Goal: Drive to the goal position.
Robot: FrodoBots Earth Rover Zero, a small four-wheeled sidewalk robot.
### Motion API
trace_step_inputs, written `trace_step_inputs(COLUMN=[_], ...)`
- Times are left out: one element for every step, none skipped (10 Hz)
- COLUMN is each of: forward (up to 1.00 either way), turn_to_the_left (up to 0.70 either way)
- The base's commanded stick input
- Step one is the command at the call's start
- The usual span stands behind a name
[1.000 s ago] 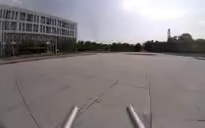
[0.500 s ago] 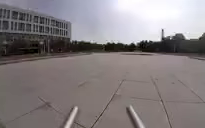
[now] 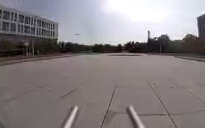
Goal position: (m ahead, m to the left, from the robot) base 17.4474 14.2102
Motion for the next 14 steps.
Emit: trace_step_inputs(forward=[1.00, 1.00, 1.00, 1.00, 1.00, 1.00, 1.00, 1.00, 1.00, 1.00, 1.00, 1.00, 1.00, 1.00], turn_to_the_left=[-0.38, -0.38, -0.37, -0.33, -0.11, 0.02, 0.02, 0.02, 0.02, 0.02, 0.02, 0.02, 0.02, 0.02])
